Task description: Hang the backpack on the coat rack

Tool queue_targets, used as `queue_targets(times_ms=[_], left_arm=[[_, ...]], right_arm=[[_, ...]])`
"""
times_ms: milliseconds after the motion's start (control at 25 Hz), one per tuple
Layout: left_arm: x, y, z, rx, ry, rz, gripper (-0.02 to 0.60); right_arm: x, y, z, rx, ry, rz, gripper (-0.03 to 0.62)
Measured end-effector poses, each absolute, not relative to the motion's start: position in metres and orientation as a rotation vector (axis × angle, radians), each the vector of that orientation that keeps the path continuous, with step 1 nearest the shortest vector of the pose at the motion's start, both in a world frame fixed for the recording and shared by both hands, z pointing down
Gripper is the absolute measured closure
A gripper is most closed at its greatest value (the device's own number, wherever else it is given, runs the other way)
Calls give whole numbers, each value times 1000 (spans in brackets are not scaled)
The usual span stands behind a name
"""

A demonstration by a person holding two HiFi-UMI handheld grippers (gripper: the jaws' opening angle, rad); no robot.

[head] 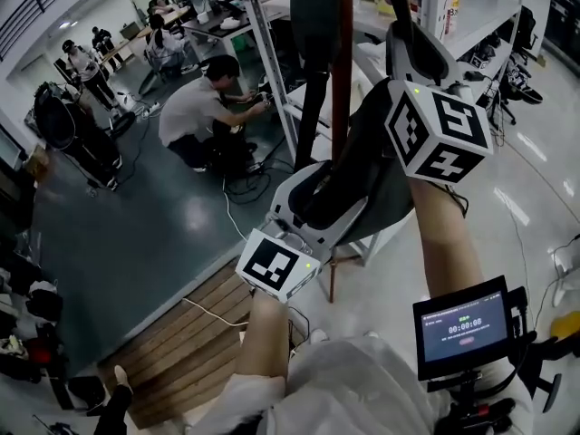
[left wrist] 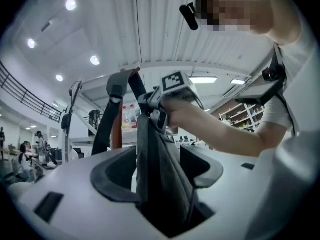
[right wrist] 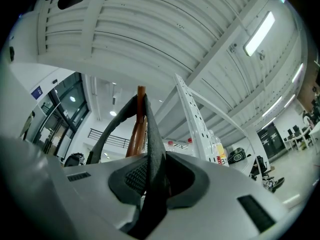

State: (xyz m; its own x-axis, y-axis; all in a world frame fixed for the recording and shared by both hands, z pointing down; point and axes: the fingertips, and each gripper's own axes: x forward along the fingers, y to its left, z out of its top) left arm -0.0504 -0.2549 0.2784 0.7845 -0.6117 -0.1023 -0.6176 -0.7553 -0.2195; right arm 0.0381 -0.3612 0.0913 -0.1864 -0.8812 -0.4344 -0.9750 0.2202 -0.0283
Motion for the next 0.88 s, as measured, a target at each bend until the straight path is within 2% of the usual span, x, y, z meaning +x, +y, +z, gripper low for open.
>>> queue_targets(times_ms=[80,160,280,440,520,880], left_arm=[[-43,-272,292,-2713,1012,-35,330],[-44,-281,300,-2703,1072,-38,384],[-51,-288,300,-2676,1139,-12,424],[-55,-297,303,-2665,1159,-1,426],[-56,-299,306,-2670,1156,4,426],[-54,-279,313,-2691,1051,146,425]], right_arm=[[39,-362,91,-1718,2146,370,548],[36,-363,94,-1675,2169,366,545],[30,-355,93,-1448,2254,310,503],[34,-323,95,-1011,2319,122,439],[33,-307,110,-875,2346,69,440],[13,-277,207,-1026,2452,162,442]])
